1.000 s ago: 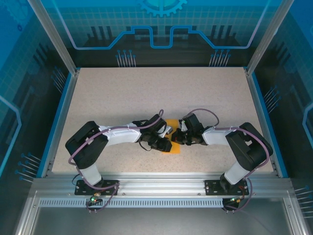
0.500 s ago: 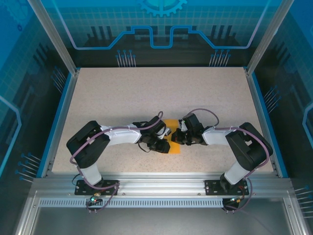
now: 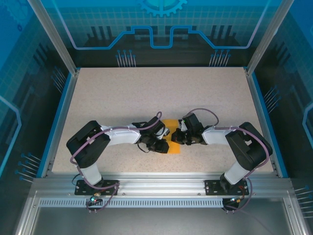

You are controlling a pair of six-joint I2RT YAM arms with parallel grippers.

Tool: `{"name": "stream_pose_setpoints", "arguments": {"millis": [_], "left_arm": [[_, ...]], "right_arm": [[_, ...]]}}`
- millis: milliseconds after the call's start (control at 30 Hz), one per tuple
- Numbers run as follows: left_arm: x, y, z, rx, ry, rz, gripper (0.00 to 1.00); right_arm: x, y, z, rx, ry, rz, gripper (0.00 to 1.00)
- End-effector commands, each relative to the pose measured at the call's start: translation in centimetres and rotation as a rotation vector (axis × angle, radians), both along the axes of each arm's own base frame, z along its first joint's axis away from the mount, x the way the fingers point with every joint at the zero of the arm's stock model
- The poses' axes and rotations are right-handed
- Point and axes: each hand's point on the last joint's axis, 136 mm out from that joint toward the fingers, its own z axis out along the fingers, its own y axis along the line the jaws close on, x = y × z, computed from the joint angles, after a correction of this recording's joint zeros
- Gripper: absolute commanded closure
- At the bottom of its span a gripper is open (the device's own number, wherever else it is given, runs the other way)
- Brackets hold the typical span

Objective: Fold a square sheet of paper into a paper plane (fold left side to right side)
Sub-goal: Fold the triangle a second time at the center of the table.

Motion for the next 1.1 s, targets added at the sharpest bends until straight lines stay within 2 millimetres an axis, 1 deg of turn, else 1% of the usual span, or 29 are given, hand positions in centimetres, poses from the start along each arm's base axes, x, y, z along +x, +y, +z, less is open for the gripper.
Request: {"name": "stream_pose_setpoints", "arguments": {"millis": [0,367,633,767,867,933,1000,1067], "left_arm": [[-0.6,1.4,-1.5,0.047,0.048,0.036,0.77],[-1.8,2.4,-2.1,0.055,0.091,0.055,0.77],[-2.1,1.1,-0.2,-0.048,0.085,0.022,0.75],[-1.7,0.1,2.1,-0.12,0.061,0.016,0.74],[-0.9,0.2,3.5,-0.145,0.037,0.033,0.74],[-0.3,0.5,3.7,-0.14,0.025,0.044,0.74],[0.0,0.7,3.4,-0.13,0.03,0.044,0.74],[-0.1,0.5,2.7,-0.122,0.049,0.034,0.75]], "right_arm": [[-2.4,-1.8,-2.8,-0.112,0.104,0.01,1.0],[-2.5,-1.9,-2.9,-0.124,0.111,0.012,1.0],[-2.1,-1.5,-2.6,-0.114,0.108,0.02,1.0],[-2.2,-1.5,-2.6,-0.112,0.111,0.023,1.0],[-2.2,-1.4,-2.6,-0.111,0.112,0.024,1.0],[-2.1,-1.4,-2.6,-0.11,0.112,0.024,1.0],[-2.1,-1.4,-2.6,-0.108,0.111,0.024,1.0],[-2.1,-1.3,-2.6,-0.107,0.113,0.027,1.0]]}}
